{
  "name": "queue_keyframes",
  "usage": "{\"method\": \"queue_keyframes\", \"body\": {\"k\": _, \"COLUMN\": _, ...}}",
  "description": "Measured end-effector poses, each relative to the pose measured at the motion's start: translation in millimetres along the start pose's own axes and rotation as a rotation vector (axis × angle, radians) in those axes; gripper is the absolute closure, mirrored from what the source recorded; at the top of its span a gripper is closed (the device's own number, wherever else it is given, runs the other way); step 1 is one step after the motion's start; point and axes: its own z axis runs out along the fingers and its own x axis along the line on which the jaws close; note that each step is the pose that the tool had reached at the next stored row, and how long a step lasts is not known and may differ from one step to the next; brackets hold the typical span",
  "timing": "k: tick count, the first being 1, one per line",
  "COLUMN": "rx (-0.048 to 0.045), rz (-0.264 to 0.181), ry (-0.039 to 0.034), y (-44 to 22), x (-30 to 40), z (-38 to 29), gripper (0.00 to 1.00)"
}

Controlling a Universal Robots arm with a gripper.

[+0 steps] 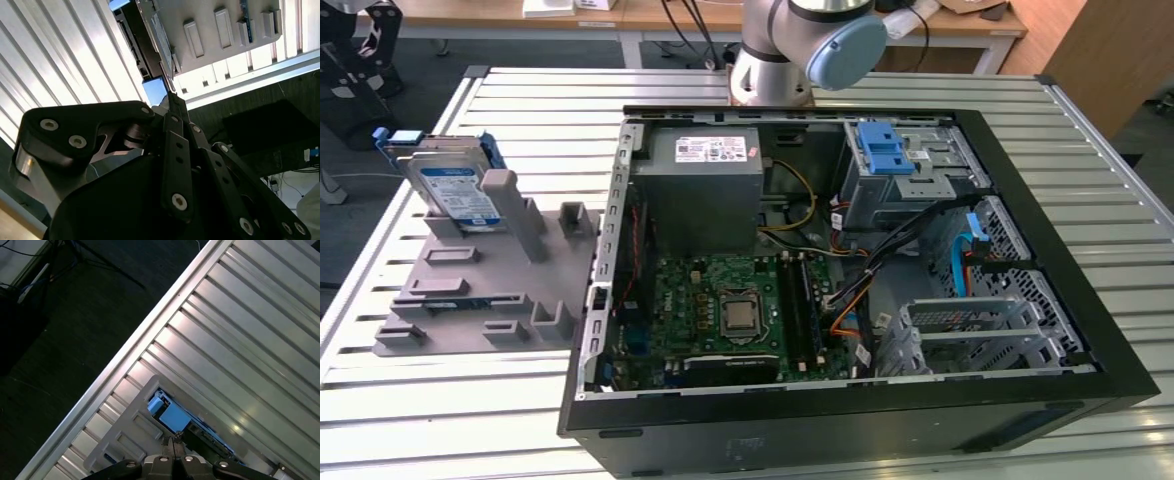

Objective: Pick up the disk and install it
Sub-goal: 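Pick up the disk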

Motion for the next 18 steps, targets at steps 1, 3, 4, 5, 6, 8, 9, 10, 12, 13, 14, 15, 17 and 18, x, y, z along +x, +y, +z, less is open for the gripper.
{"method": "queue_keyframes", "body": {"k": 1, "rx": -0.0001, "rz": -0.004, "ry": 0.0002, "y": 0.0, "x": 0.0, "z": 0.0, "gripper": 0.89}}
{"method": "queue_keyframes", "body": {"k": 3, "rx": -0.0003, "rz": -0.012, "ry": 0.0006, "y": 0.0, "x": 0.0, "z": 0.0, "gripper": 0.89}}
{"method": "queue_keyframes", "body": {"k": 4, "rx": -0.0004, "rz": -0.016, "ry": 0.0007, "y": 0.0, "x": 0.0, "z": 0.0, "gripper": 0.89}}
{"method": "queue_keyframes", "body": {"k": 5, "rx": -0.0005, "rz": -0.020, "ry": 0.0009, "y": 0.0, "x": 0.0, "z": 0.0, "gripper": 0.89}}
{"method": "queue_keyframes", "body": {"k": 6, "rx": -0.0006, "rz": -0.024, "ry": 0.0011, "y": 0.0, "x": 0.0, "z": 0.0, "gripper": 0.89}}
{"method": "queue_keyframes", "body": {"k": 8, "rx": -0.0008, "rz": -0.033, "ry": 0.0014, "y": 0.0, "x": 0.0, "z": 0.0, "gripper": 0.89}}
{"method": "queue_keyframes", "body": {"k": 9, "rx": -0.0009, "rz": -0.037, "ry": 0.0017, "y": 0.0, "x": 0.0, "z": 0.0, "gripper": 0.89}}
{"method": "queue_keyframes", "body": {"k": 10, "rx": -0.0010, "rz": -0.041, "ry": 0.0019, "y": 0.0, "x": 0.0, "z": 0.0, "gripper": 0.89}}
{"method": "queue_keyframes", "body": {"k": 12, "rx": -0.0012, "rz": -0.049, "ry": 0.0022, "y": 0.0, "x": 0.0, "z": 0.0, "gripper": 0.89}}
{"method": "queue_keyframes", "body": {"k": 13, "rx": -0.0013, "rz": -0.053, "ry": 0.0024, "y": 0.0, "x": 0.0, "z": 0.0, "gripper": 0.89}}
{"method": "queue_keyframes", "body": {"k": 14, "rx": -0.0014, "rz": -0.057, "ry": 0.0026, "y": 0.0, "x": 0.0, "z": 0.0, "gripper": 0.89}}
{"method": "queue_keyframes", "body": {"k": 15, "rx": -0.0015, "rz": -0.061, "ry": 0.0028, "y": 0.0, "x": 0.0, "z": 0.0, "gripper": 0.89}}
{"method": "queue_keyframes", "body": {"k": 17, "rx": -0.0017, "rz": -0.070, "ry": 0.0031, "y": 0.0, "x": 0.0, "z": 0.0, "gripper": 0.89}}
{"method": "queue_keyframes", "body": {"k": 18, "rx": -0.0018, "rz": -0.075, "ry": 0.0034, "y": 0.0, "x": 0.0, "z": 0.0, "gripper": 0.89}}
